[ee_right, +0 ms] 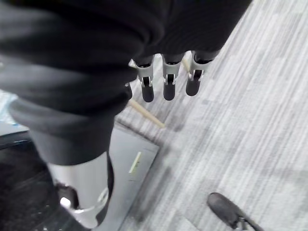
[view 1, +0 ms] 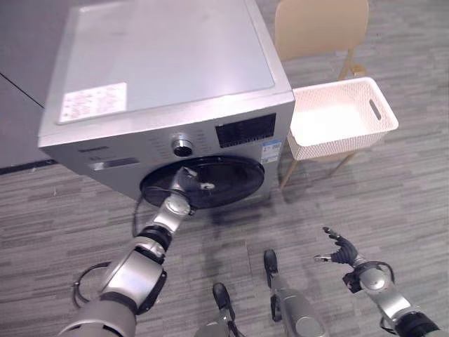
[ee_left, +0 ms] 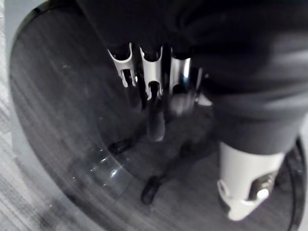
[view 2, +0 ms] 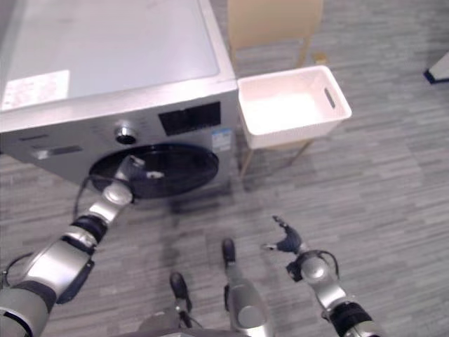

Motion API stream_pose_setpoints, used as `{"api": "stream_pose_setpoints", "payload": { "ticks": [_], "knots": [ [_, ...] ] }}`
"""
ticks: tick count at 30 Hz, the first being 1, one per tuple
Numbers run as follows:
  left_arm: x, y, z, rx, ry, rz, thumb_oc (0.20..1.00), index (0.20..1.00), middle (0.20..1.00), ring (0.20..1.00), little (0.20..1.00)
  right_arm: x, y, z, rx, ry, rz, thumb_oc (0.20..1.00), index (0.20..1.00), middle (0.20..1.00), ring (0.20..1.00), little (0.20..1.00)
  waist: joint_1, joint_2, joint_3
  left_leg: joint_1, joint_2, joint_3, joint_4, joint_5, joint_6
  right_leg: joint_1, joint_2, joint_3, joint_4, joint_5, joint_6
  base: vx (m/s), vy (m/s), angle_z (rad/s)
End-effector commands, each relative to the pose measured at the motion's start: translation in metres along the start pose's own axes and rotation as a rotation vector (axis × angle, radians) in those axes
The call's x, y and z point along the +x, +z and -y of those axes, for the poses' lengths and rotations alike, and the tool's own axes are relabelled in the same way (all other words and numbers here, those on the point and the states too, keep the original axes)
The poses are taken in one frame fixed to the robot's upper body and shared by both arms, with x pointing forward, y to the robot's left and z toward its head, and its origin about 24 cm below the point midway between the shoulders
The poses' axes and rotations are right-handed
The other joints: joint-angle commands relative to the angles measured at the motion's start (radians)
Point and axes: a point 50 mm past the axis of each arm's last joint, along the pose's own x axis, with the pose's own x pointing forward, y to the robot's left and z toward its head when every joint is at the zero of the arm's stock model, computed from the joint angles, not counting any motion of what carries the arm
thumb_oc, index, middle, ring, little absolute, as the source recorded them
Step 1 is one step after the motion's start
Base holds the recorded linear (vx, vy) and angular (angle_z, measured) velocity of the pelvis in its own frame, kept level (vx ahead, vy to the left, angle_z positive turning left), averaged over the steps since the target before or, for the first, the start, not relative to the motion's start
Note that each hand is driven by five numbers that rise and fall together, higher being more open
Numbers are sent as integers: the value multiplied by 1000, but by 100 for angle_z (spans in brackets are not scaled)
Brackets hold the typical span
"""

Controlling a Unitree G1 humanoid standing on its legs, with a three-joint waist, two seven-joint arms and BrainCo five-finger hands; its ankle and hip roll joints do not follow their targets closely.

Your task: Grab the laundry basket,head to the washer,open it,put in the laundry and shut it.

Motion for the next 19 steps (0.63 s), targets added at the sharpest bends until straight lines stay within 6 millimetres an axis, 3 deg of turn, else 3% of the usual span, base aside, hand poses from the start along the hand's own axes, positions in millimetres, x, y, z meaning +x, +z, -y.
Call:
{"api": "stream_pose_setpoints", "payload": {
  "ticks": [1, 5, 7, 10, 11, 13, 14, 15, 17, 19],
  "knots": [
    [0, 22, -22, -64, 106, 135, 1000, 1000, 1000, 1000, 1000, 3, 13, 0, 96, -59, 79, 1000, 1000, 1000, 1000, 1000, 29, -51, -17, -39, 28, -63, -1, 16, -40, 90, -8, 5, 19, -146, 62, 22, -5, 11],
    [-27, 13, 10, -197, 49, 228, 1000, 1000, 1000, 1000, 1000, -2, 1, -2, 122, -91, 32, 1000, 1000, 1000, 1000, 1000, 61, -51, -37, -19, 20, -73, -1, 5, -35, 122, -11, -9, 6, -156, 55, 41, 4, 12],
    [-48, -6, 25, -278, 11, 216, 1000, 1000, 1000, 1000, 1000, -5, -4, -4, 135, -98, 11, 1000, 1000, 1000, 1000, 1000, 82, -48, -51, 2, 14, -78, -1, -4, -31, 151, -14, -14, 1, -165, 52, 71, 13, 6],
    [-79, -45, 42, -380, -32, 115, 1000, 1000, 1000, 1000, 1000, -7, -12, -8, 146, -98, -30, 1000, 1000, 1000, 1000, 1000, 114, -43, -78, 48, 5, -87, -1, -24, -25, 209, -18, -22, -3, -182, 49, 98, 10, 13],
    [-79, -46, 42, -380, -32, 113, 1000, 1000, 1000, 1000, 1000, -8, -12, -9, 146, -97, -31, 1000, 1000, 1000, 1000, 1000, 114, -43, -78, 50, 5, -86, -1, -24, -25, 211, -18, -22, -3, -182, 49, 120, 12, 18],
    [-106, -86, 52, -432, -49, -26, 1000, 1000, 1000, 1000, 1000, -10, -21, -14, 167, -93, -75, 1000, 1000, 1000, 1000, 1000, 139, -39, -104, 93, -5, -97, -1, -41, -18, 260, -23, -29, -6, -195, 50, 109, 17, 19],
    [-106, -86, 52, -432, -49, -26, 1000, 1000, 1000, 1000, 1000, -10, -21, -14, 167, -93, -75, 1000, 1000, 1000, 1000, 1000, 139, -39, -104, 93, -5, -97, -1, -41, -18, 260, -23, -29, -6, -195, 50, 117, 47, 12],
    [-131, -122, 57, -443, -61, -172, 1000, 1000, 1000, 1000, 1000, -13, -29, -19, 181, -85, -114, 1000, 1000, 1000, 1000, 1000, 159, -37, -127, 125, -15, -108, -1, -54, -14, 299, -30, -44, -6, -205, 52, 112, 46, 12],
    [-149, -147, 63, -465, -66, -286, 1000, 1000, 1000, 1000, 1000, -15, -35, -26, 190, -60, -148, 1000, 1000, 1000, 1000, 1000, 175, -37, -143, 146, -21, -118, -1, -62, -11, 324, -36, -56, -6, -212, 54, 113, 56, 30],
    [-153, -154, 66, -457, -76, -324, 1000, 1000, 1000, 1000, 1000, -15, -36, -27, 189, -53, -153, 1000, 1000, 1000, 1000, 1000, 178, -37, -146, 154, -25, -121, -1, -65, -10, 333, -39, -59, -6, -214, 55, 41, 42, 21]
  ]
}}
